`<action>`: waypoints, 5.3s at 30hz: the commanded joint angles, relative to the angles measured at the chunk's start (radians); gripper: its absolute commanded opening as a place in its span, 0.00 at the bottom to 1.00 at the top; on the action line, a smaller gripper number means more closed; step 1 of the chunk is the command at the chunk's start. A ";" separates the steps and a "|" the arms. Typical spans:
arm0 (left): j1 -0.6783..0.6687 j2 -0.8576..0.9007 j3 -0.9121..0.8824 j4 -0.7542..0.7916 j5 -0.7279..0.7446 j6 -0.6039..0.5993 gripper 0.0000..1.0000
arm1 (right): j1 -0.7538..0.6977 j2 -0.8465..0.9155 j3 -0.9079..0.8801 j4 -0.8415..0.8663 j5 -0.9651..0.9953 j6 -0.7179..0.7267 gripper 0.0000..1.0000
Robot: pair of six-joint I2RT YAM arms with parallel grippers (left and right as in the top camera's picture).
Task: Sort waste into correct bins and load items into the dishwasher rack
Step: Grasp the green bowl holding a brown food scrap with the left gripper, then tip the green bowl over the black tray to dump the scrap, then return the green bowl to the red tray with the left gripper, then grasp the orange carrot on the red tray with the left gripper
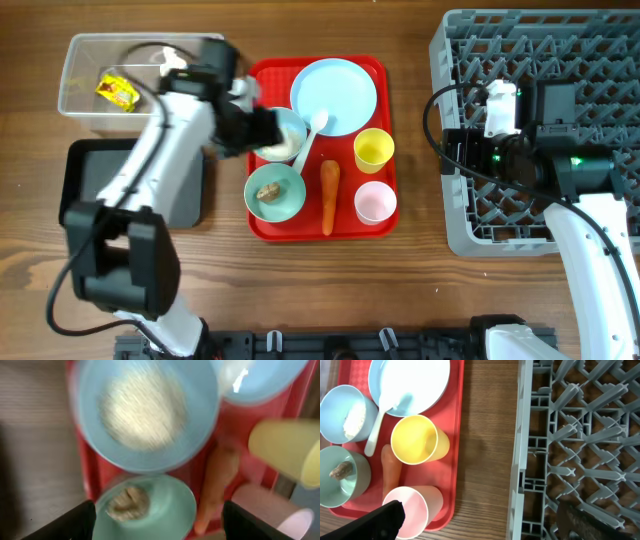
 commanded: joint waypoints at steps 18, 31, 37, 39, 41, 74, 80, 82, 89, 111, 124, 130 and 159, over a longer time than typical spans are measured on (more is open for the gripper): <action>-0.434 -0.010 -0.200 0.133 -0.366 -0.303 0.34 | 0.005 0.008 0.009 -0.002 0.016 -0.010 1.00; -0.433 0.024 -0.261 0.186 -0.373 -0.303 0.04 | 0.005 0.008 0.009 -0.014 0.016 -0.010 1.00; -0.420 -0.072 -0.177 0.063 -0.373 -0.298 0.04 | 0.005 0.008 0.009 -0.010 0.016 -0.010 1.00; -0.404 -0.134 -0.153 0.035 -0.373 -0.294 0.04 | 0.005 0.008 0.009 -0.009 0.016 -0.010 1.00; -0.365 -0.223 -0.148 0.020 -0.373 -0.294 0.04 | 0.005 0.008 0.009 -0.009 0.016 -0.011 0.99; 0.847 0.120 -0.151 -0.055 0.974 0.505 0.04 | 0.005 0.008 0.008 -0.001 0.016 -0.010 1.00; 0.853 0.159 -0.151 -0.064 1.138 0.522 0.04 | 0.005 0.011 0.007 -0.002 0.016 -0.010 1.00; 0.853 0.159 -0.151 -0.063 1.167 0.522 0.04 | 0.005 0.011 0.007 -0.001 0.016 -0.010 1.00; 0.828 0.136 -0.151 -0.068 1.121 0.549 0.04 | 0.005 0.011 0.007 0.002 0.016 -0.010 1.00; -0.267 -0.124 -0.156 0.084 -0.301 -0.039 0.04 | 0.005 0.120 0.007 0.005 0.016 0.039 1.00; -0.395 0.048 -0.184 0.113 -0.320 -0.098 0.04 | 0.005 0.121 0.007 0.001 0.017 0.039 1.00; -0.396 0.060 -0.184 0.102 -0.317 -0.097 0.23 | 0.005 0.121 0.007 0.003 0.017 0.038 1.00; -0.410 0.047 -0.158 0.127 -0.426 -0.163 0.62 | 0.005 0.121 0.007 -0.001 0.016 0.039 1.00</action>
